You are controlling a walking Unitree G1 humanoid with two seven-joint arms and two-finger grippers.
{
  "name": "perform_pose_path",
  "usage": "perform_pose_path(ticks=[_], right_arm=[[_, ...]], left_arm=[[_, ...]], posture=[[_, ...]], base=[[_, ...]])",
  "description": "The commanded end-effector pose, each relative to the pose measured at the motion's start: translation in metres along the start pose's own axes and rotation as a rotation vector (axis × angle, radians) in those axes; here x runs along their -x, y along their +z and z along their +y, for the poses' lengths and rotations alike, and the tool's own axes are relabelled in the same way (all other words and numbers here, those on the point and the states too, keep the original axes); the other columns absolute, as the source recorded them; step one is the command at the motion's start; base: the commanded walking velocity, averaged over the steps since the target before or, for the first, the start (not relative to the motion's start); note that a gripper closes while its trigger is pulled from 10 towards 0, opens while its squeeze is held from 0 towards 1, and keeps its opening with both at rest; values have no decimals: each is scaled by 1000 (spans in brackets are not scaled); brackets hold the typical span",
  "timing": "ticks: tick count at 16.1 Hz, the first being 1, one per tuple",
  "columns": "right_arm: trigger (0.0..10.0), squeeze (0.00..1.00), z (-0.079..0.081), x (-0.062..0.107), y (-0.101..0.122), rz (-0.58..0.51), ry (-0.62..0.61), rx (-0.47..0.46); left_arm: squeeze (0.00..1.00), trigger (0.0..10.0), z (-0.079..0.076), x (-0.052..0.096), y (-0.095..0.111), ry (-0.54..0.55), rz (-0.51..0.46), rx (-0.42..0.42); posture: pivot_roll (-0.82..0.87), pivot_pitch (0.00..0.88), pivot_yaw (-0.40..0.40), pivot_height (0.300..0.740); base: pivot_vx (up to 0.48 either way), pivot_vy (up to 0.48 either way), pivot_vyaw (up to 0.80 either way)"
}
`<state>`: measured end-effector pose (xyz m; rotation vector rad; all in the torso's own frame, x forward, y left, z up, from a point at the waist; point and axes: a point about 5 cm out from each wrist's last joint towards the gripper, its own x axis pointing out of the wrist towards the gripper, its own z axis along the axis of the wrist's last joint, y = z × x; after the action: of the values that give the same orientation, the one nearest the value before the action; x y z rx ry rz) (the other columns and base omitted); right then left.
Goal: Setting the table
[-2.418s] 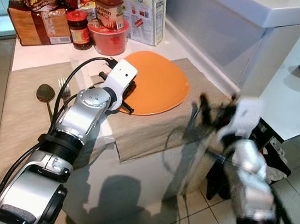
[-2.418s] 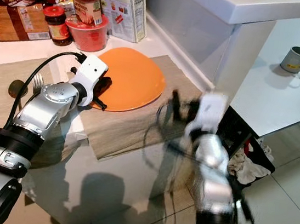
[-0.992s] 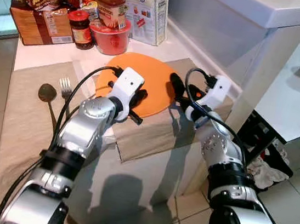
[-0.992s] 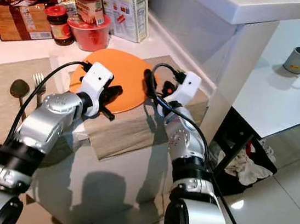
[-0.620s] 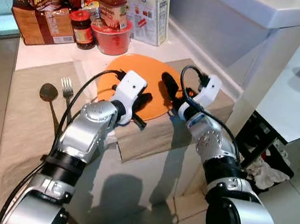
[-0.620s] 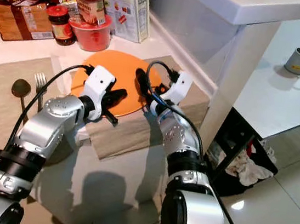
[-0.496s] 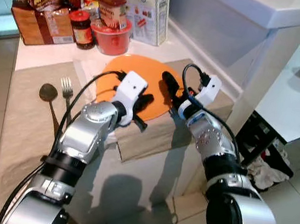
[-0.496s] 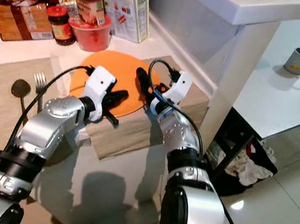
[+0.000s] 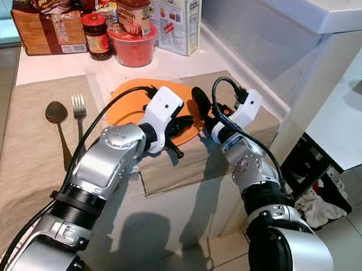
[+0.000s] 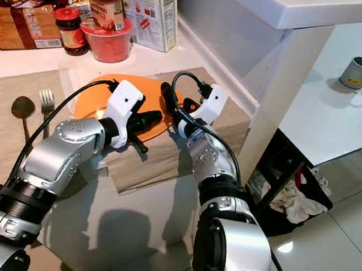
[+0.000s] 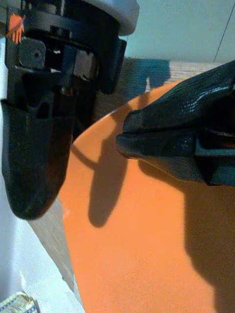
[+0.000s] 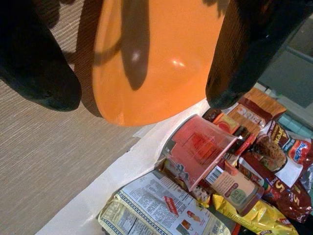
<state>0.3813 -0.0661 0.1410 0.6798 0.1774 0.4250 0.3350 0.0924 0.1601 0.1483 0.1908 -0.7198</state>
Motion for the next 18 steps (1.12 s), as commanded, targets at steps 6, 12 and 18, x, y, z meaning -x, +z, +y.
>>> perform_pose_path(ticks=[6, 12, 18], right_arm=[[10000, 0, -3, 3, -10, 38, -11, 81], [10000, 0, 11, 26, 27, -165, 28, 454], [10000, 0, -1, 59, 18, -133, -27, 512]], left_arm=[[0, 0, 17, 2, 55, 141, -275, -122], [0, 0, 38, 24, 51, 206, -203, -195], [0, 0, 67, 67, 28, 340, -97, -191]], posture=[[-3, 0, 57, 740], [3, 0, 53, 740], [12, 0, 44, 740]], base=[[0, 0, 0], [0, 0, 0], [0, 0, 0]])
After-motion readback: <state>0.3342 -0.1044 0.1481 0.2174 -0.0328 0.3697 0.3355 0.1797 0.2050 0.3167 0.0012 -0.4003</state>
